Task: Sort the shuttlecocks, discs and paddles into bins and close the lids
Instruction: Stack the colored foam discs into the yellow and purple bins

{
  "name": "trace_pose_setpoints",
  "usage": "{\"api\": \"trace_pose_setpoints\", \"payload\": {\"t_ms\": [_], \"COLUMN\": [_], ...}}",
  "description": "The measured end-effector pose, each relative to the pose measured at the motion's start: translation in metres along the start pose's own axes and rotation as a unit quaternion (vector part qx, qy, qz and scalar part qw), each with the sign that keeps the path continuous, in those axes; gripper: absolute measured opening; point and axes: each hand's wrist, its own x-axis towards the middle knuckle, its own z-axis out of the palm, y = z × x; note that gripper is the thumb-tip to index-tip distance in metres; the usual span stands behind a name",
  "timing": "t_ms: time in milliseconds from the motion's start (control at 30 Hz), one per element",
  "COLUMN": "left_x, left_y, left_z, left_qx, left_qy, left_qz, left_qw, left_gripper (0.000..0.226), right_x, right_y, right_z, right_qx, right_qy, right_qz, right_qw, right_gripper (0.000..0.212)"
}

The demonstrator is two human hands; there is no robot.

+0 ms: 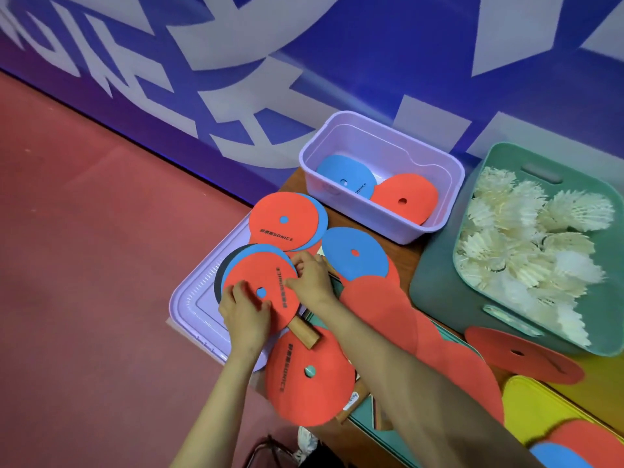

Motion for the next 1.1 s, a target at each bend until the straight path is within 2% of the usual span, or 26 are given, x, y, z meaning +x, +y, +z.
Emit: {"api": "trace_pose_setpoints", "payload": {"t_ms": [100,167,233,300,467,600,667,767,833,1000,1100], "left_x": [0.0,0.001,0.004,0.007,0.008,-0.001,-0.006,-0.009,-0.009,-0.003,0.015], "left_y": [0.002,0.006,0.012,0.02,0.055,0.082,0.098,0.119,0.13,0.165,0.195], "left_z": [-0.002,-0.005,-0.011,-0.019,-0.026,-0.018,-0.012,0.0,0.006,0.017,0.024], "left_qx": [-0.029,-0.061,-0.091,-0.15,-0.293,-0.457,-0.458,-0.456,-0.45,-0.461,-0.419], "left_qy": [-0.008,0.014,0.05,0.045,-0.098,-0.247,-0.237,-0.203,-0.199,-0.213,-0.195], "left_qz": [-0.005,0.007,0.025,0.029,0.066,0.007,0.01,0.009,0.013,0.011,0.044], "left_qw": [1.0,0.998,0.994,0.987,0.949,0.855,0.857,0.866,0.87,0.861,0.886], "left_gripper": [0.051,0.057,0.065,0.063,0.02,0.017,0.014,0.014,0.015,0.013,0.004], "right_x": [-0.014,-0.026,-0.034,-0.041,-0.042,-0.04,-0.037,-0.035,-0.034,-0.032,-0.027], "right_y": [-0.009,-0.013,-0.018,-0.022,-0.032,-0.037,-0.036,-0.032,-0.03,-0.026,-0.022], "right_z": [-0.003,-0.012,-0.031,-0.059,-0.131,-0.173,-0.187,-0.201,-0.209,-0.232,-0.246], "right_qx": [0.017,0.047,0.08,0.12,0.153,0.135,0.074,-0.087,-0.145,-0.136,-0.12], "right_qy": [0.009,0.017,0.03,0.032,0.059,0.147,0.194,0.207,0.223,0.293,0.318], "right_qz": [-0.052,-0.07,-0.074,-0.069,-0.092,-0.102,-0.105,-0.084,-0.062,-0.044,-0.037], "right_qw": [0.998,0.996,0.994,0.99,0.982,0.975,0.973,0.971,0.962,0.945,0.94], "right_gripper": [0.026,0.027,0.021,0.019,0.033,0.027,0.027,0.045,0.048,0.03,0.022]}}
